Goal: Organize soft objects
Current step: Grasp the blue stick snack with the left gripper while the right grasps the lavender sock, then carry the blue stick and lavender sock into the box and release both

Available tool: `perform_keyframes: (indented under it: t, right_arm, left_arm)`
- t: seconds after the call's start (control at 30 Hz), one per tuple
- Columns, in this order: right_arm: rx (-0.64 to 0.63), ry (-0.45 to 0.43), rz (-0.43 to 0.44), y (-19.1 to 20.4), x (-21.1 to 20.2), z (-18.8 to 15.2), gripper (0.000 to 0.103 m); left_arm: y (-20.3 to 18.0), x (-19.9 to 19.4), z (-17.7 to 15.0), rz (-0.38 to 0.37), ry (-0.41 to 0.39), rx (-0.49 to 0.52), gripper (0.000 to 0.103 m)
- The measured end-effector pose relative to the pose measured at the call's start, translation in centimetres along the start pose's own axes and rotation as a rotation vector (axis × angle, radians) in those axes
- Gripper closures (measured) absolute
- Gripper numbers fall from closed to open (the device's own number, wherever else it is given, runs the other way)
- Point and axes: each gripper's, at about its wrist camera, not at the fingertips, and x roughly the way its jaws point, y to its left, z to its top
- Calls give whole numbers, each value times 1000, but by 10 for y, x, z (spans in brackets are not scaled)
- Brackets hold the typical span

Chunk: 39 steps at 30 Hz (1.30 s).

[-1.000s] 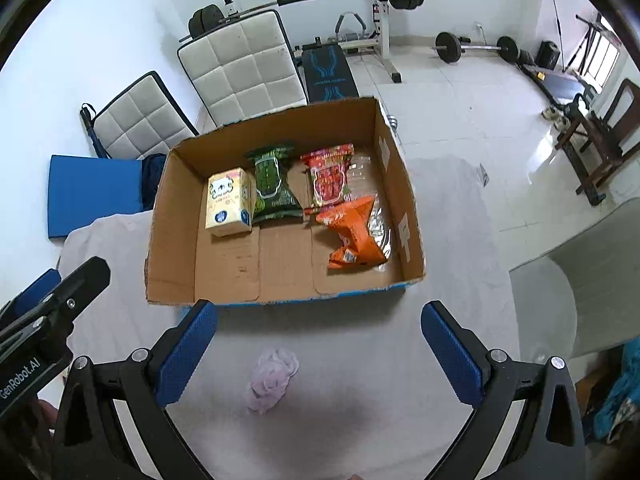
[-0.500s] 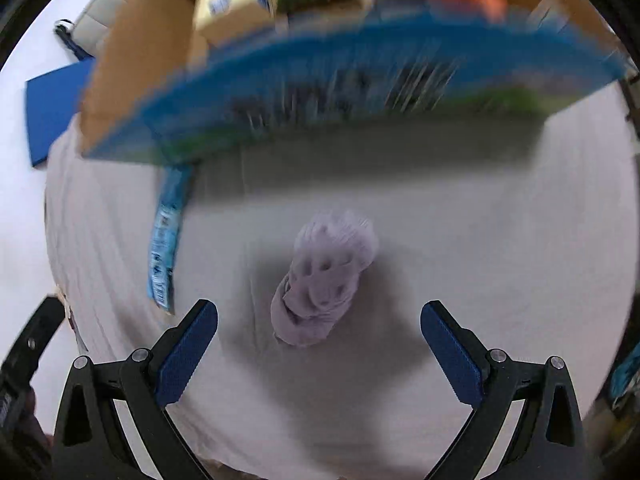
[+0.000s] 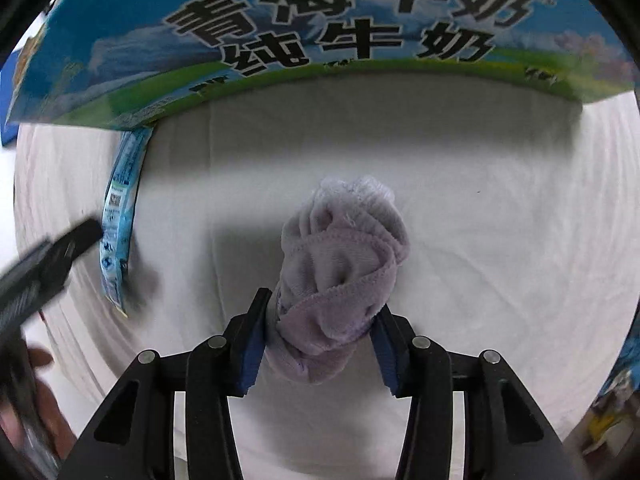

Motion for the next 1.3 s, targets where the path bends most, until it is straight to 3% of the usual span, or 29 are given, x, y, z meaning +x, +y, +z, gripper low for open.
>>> perform_keyframes:
  t: [0.03, 0.1, 0.2, 0.27, 0.47, 0.7, 0.77, 0.87, 1.07, 1.3]
  right_arm:
    - [-4, 1, -4, -2, -1, -1, 53]
    - [-10, 4, -10, -5, -2, -3, 53]
    - [-6, 10, -12, -2, 1, -2, 53]
    - [-6, 13, -12, -7, 0, -4, 53]
    - [-34, 16, -20, -2, -1, 1, 53]
    - [-101, 43, -59, -1, -2, -4, 53]
    - [-120, 49, -83, -1, -1, -5, 54]
    - [-124, 52, -94, -2, 0, -6, 54]
    - [-89, 84, -64, 1, 11, -4, 53]
    - [-96, 100, -80, 15, 25, 4, 51]
  left_arm:
    - [-4, 2, 3, 5, 1, 17, 10]
    - [-12, 8, 6, -4, 21, 46, 42]
    - [-23, 9, 1, -45, 40, 61, 67]
    - [-27, 9, -7, -51, 46, 56, 75]
    - [-27, 9, -45, -114, 86, -60, 80]
    - [-33, 2, -102, -299, 167, -234, 81]
    - [-34, 3, -114, -320, 169, -253, 82]
    - [-45, 8, -128, -319, 184, -248, 82]
    - [-64, 13, -126, -260, 196, -191, 71]
    - [-87, 9, -118, -203, 176, -177, 73]
